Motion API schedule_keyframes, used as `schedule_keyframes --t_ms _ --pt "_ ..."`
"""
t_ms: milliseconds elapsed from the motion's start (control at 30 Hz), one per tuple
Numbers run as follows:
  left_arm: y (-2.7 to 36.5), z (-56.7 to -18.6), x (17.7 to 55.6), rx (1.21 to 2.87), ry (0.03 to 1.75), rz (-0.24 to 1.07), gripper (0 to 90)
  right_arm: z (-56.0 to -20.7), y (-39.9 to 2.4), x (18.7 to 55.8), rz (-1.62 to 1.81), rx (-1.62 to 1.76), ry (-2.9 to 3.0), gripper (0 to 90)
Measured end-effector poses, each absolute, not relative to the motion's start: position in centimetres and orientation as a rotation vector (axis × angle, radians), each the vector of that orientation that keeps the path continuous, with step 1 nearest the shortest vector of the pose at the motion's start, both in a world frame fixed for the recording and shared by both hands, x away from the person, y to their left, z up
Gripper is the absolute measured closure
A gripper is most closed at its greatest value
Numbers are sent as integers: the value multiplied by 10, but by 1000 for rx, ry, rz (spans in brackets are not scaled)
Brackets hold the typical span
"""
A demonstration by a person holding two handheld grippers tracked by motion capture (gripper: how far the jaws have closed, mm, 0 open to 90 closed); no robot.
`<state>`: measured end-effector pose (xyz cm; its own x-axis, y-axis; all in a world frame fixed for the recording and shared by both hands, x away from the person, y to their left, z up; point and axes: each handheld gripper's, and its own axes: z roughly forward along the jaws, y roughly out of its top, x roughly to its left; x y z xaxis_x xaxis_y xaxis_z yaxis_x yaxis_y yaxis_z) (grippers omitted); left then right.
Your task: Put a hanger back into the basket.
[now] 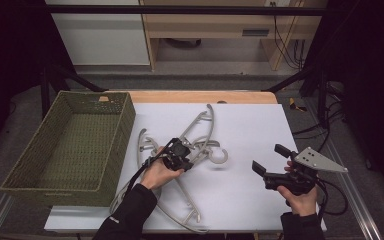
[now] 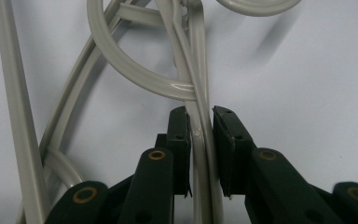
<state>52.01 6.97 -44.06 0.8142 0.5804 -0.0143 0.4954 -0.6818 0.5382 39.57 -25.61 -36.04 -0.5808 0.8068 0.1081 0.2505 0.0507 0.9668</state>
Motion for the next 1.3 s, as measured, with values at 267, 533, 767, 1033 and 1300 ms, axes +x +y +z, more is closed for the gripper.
schedule_keyframes --t_ms 267,533,767,1033,1300 --pt "73 -441 521 2413 879 218 802 -361 -256 396 1552 1051 1864 43" --pt "78 -437 518 2375 897 220 813 -360 -256 396 1555 1058 1864 43" --pt "84 -427 511 2326 873 272 817 -360 -256 396 1553 1061 1856 43" --pt "96 -405 505 2261 844 307 819 -361 -256 396 1550 1055 1863 43" --pt "111 -380 495 2162 819 325 820 -361 -256 396 1551 1060 1856 43"
